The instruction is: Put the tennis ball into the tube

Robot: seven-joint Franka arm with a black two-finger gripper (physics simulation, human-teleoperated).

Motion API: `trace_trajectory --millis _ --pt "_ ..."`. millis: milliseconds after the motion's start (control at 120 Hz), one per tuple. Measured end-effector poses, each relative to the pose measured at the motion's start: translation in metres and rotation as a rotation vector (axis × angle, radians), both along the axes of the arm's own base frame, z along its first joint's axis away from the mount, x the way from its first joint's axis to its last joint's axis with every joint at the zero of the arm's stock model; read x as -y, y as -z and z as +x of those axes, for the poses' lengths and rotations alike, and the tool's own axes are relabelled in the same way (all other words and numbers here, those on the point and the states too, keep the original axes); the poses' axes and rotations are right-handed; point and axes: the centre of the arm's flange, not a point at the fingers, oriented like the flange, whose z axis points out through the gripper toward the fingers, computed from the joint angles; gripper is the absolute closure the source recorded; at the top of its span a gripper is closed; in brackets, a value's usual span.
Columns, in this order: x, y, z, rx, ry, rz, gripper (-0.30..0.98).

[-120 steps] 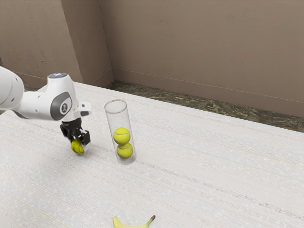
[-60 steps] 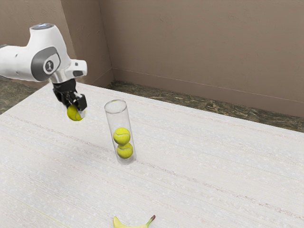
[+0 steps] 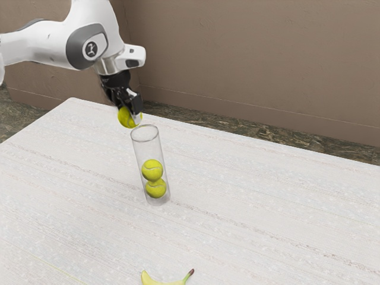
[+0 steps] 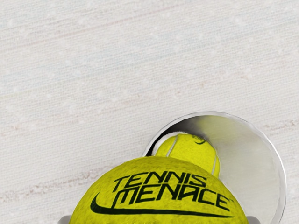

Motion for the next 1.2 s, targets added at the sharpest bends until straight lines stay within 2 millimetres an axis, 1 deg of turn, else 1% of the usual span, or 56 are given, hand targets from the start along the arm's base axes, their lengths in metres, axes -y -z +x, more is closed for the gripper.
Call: trace_trajectory --millis 142,200,267,392,492,600,700,783,925,1067,1142,1200 --pt "-0.014 0.012 0.012 -0.022 -0.021 -0.005 0.40" --pt "-0.009 0.017 0.018 -0.029 -0.012 -0.008 0.40" --pt "-0.001 0.016 0.022 -0.026 0.001 -0.009 0.40" --pt "0.004 0.018 0.024 -0.029 0.008 -0.009 0.40" --pt "0.013 0.019 0.024 -0.031 0.020 -0.009 0.40" --pt "0.014 0.022 0.025 -0.035 0.021 -0.010 0.39" --pt "0.019 0.022 0.025 -0.034 0.030 -0.013 0.26" --pt "0.023 0.021 0.025 -0.033 0.037 -0.016 0.18" --pt "0.036 0.015 0.022 -0.024 0.059 -0.018 0.10" --pt "0.029 0.011 0.022 -0.018 0.050 -0.017 0.05" --pt "0.024 -0.009 0.015 -0.003 0.037 -0.015 0.03" --pt "0.026 -0.026 0.006 0.000 0.029 -0.011 0.03"
